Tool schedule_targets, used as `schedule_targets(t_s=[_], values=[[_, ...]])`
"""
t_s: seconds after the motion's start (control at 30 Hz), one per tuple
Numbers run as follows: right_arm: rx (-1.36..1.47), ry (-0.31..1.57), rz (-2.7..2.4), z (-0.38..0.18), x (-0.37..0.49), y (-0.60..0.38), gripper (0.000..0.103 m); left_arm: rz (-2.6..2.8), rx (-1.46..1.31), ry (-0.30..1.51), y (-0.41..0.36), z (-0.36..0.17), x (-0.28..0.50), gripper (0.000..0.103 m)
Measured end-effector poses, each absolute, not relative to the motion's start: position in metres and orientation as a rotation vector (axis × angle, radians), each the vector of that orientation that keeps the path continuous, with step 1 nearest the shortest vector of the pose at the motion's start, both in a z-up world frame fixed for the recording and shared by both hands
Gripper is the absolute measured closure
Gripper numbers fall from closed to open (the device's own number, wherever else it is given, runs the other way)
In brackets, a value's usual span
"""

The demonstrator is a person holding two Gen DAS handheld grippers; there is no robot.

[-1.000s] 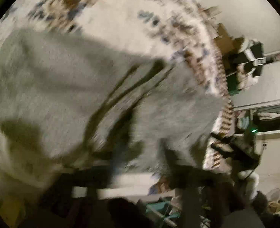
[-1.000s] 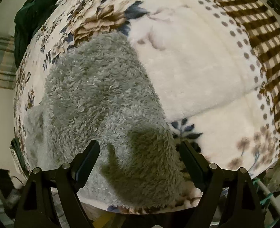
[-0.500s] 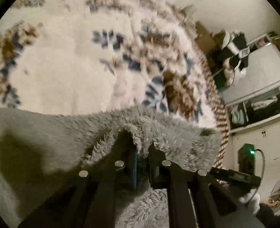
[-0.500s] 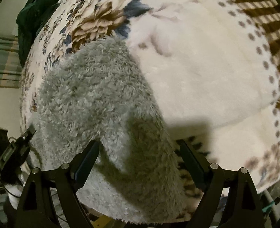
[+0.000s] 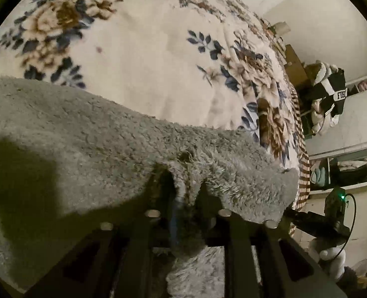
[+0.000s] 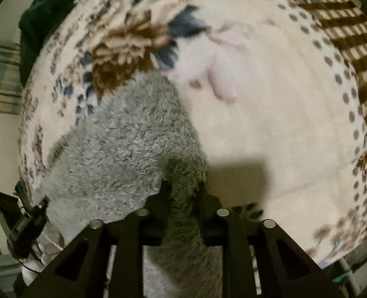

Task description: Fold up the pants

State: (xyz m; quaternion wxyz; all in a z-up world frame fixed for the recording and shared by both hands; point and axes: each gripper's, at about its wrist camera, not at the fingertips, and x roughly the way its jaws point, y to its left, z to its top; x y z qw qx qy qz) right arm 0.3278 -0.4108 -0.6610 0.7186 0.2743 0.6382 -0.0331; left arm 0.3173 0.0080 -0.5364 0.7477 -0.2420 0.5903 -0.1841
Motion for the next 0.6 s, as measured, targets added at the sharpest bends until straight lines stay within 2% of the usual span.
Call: schedule_targets(t_s=[0.03, 0.07, 0.1, 0.13, 0.17, 0.27, 0.4, 0.6], values=[[0.584, 1.415, -0.074, -0.657, 0.327, -0.409, 0.062, -0.397, -0.535, 1.291, 0.009, -0.532, 0.316, 0.067], [0.551, 1.403, -0.072, -0.649, 0.324, -0.406, 0.038, -0.391, -0.543, 1.268, 0.013, -0.523, 0.312, 0.044], [0.518, 1.387, -0.074, -0.642, 0.321, -0.404, 0.012, -0.375, -0.539, 1.236, 0.017, -0.513, 0.307, 0.029], [0.471, 1.365, -0.08, -0.633, 0.317, -0.398, 0.002, -0.361, -0.533, 1.211, 0.022, -0.503, 0.301, 0.005], [0.434, 1.347, -0.086, -0.625, 0.313, -0.392, 0.002, -0.35, -0.531, 1.194, 0.025, -0.496, 0.296, 0.001], [0.331, 1.305, -0.114, -0.603, 0.296, -0.37, 0.002, -0.278, -0.496, 1.188, 0.041, -0.483, 0.272, 0.001], [0.316, 1.295, -0.111, -0.596, 0.281, -0.336, 0.002, -0.122, -0.54, 1.203, 0.081, -0.491, 0.234, 0.001], [0.346, 1.349, -0.087, -0.618, 0.283, -0.295, 0.002, 0.132, -0.874, 1.176, 0.165, -0.542, 0.191, 0.001]])
